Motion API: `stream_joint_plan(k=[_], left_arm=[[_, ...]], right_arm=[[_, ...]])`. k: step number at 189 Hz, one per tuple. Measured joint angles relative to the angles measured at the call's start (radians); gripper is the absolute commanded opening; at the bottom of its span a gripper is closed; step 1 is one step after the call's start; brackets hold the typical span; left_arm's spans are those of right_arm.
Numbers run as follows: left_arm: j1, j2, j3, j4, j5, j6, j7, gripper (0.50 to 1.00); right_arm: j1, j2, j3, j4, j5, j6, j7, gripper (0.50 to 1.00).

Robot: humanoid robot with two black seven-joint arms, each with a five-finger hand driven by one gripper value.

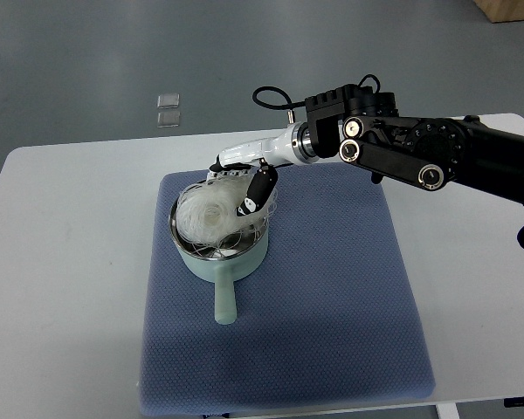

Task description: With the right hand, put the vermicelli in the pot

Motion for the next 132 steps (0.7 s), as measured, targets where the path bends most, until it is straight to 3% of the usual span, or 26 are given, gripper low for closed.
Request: stream_joint_plan(k=[10, 44, 72, 102, 132], left_arm=[[0.0, 0.0, 0.0, 0.0, 0.0, 0.0, 0.0, 1.0], [0.0, 0.0, -0.001, 0.002, -0.001, 0.0, 0.0, 1.0], [0.0, 0.0, -0.002, 0.002, -0.001, 0.0, 0.0, 1.0], [0.0, 0.0, -0.002, 0.001, -0.002, 0.0, 0.0, 1.0], [0.0, 0.0, -0.001, -0.002, -0.001, 0.0, 0.0, 1.0]], right_arm=[[-0.001, 0.0, 0.003, -0.001, 0.003, 0.001, 0.0, 0.923], [0.002, -0.017, 0.041, -0.003, 0.012, -0.001, 0.001, 0.924], [-0.023, -0.069, 0.255, -0.011, 0.03, -0.018, 0.01, 0.924], [-0.211, -0.111, 0.581, -0.014, 0.134, -0.042, 0.022, 0.924], [-0.45, -0.091, 0.882, -0.022, 0.319, -0.053, 0.087, 0.924]])
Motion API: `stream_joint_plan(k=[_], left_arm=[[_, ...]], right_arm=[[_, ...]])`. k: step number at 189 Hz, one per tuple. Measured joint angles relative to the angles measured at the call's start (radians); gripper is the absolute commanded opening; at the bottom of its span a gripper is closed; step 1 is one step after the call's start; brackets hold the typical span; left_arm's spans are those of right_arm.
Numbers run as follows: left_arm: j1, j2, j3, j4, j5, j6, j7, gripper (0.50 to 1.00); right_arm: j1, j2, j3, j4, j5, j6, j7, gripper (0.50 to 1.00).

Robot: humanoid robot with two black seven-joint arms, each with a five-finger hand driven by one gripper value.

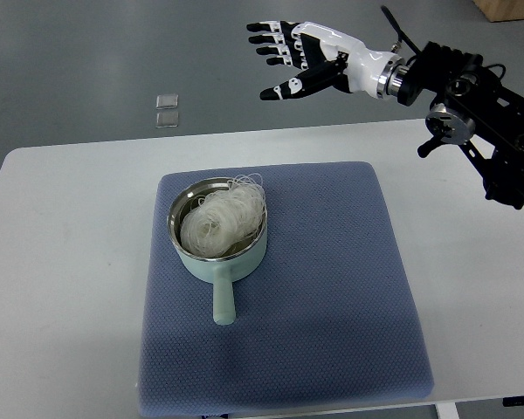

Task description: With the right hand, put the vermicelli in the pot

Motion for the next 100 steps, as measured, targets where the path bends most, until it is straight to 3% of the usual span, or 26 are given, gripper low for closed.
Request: stream_joint_plan(k=[46, 100], left_arm=[[0.0, 0.0, 0.003, -0.015, 0.001, 0.0, 0.0, 1.0], [0.0, 0.0, 0.001, -0.015, 0.001, 0.0, 0.002, 1.0]], right_arm=[[-0.249, 0.111, 0.174, -0.019, 0.412, -0.066, 0.055, 0.924], [-0.303, 0.142, 0.179, -0.075, 0.621, -0.065, 0.147, 0.924]])
